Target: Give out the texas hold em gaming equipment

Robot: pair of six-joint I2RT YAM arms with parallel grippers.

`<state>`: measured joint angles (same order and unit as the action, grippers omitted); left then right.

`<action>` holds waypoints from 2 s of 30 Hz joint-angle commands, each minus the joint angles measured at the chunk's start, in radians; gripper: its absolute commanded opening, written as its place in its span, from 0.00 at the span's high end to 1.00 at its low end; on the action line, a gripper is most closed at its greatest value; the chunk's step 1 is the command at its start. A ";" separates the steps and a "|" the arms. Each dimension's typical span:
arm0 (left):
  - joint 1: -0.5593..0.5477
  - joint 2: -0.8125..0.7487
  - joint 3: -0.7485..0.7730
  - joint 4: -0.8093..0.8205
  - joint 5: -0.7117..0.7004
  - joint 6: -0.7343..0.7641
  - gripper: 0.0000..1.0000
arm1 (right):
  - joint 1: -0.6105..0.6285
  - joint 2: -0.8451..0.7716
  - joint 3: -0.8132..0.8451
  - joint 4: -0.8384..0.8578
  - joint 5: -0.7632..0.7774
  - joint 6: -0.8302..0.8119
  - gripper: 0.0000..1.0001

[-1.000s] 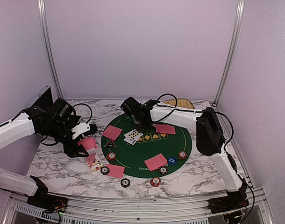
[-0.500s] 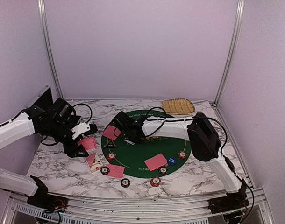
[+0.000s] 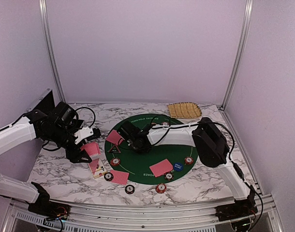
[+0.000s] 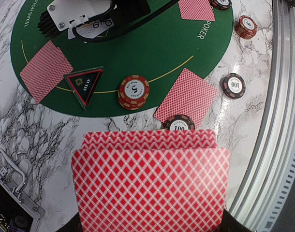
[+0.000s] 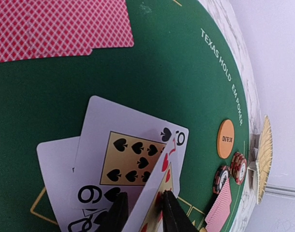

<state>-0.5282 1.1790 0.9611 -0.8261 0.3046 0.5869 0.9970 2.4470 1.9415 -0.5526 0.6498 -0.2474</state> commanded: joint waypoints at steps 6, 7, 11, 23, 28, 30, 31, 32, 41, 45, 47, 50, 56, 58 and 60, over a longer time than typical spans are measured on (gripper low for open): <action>0.007 -0.012 0.004 0.021 0.016 -0.008 1.00 | 0.009 -0.089 -0.057 -0.006 -0.144 0.077 0.50; 0.007 -0.012 0.004 0.020 0.015 -0.009 1.00 | 0.010 -0.095 -0.063 -0.005 -0.153 0.082 0.46; 0.007 -0.014 0.002 0.019 0.015 -0.009 1.00 | 0.010 -0.110 -0.080 -0.015 -0.171 0.095 0.36; 0.007 -0.023 -0.001 0.019 0.017 -0.008 1.00 | -0.042 -0.292 -0.166 0.019 -0.361 0.287 0.01; 0.007 -0.022 0.005 0.019 0.020 -0.010 1.00 | -0.091 -0.367 -0.140 -0.003 -0.391 0.504 0.01; 0.007 -0.023 0.008 0.019 0.022 -0.012 1.00 | -0.134 -0.419 -0.193 0.052 -0.517 0.582 0.01; 0.007 -0.025 0.008 0.019 0.022 -0.012 1.00 | -0.167 -0.447 -0.244 0.116 -0.650 0.621 0.01; 0.007 -0.026 0.008 0.019 0.023 -0.012 1.00 | -0.197 -0.469 -0.293 0.195 -0.768 0.667 0.01; 0.007 -0.029 0.006 0.019 0.019 -0.009 1.00 | -0.253 -0.484 -0.372 0.340 -1.120 0.869 0.01; 0.007 -0.022 0.013 0.020 0.025 -0.009 1.00 | -0.199 -0.489 -0.406 0.456 -1.208 0.924 0.01; 0.007 -0.022 0.013 0.021 0.027 -0.009 1.00 | -0.161 -0.469 -0.382 0.458 -1.233 0.939 0.01; 0.007 -0.023 0.014 0.023 0.028 -0.009 1.00 | -0.107 -0.438 -0.384 0.523 -1.288 1.009 0.01; 0.007 -0.023 0.023 0.025 0.037 -0.014 1.00 | -0.047 -0.371 -0.402 0.685 -1.350 1.128 0.01; 0.007 -0.027 0.018 0.025 0.035 -0.012 1.00 | -0.044 -0.361 -0.396 0.700 -1.351 1.136 0.01; 0.007 -0.028 0.015 0.025 0.034 -0.014 1.00 | -0.050 -0.352 -0.360 0.626 -1.321 1.091 0.01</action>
<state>-0.5282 1.1717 0.9619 -0.8173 0.3141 0.5827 0.9607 2.0819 1.5345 0.0597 -0.6731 0.8379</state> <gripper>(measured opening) 0.657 0.990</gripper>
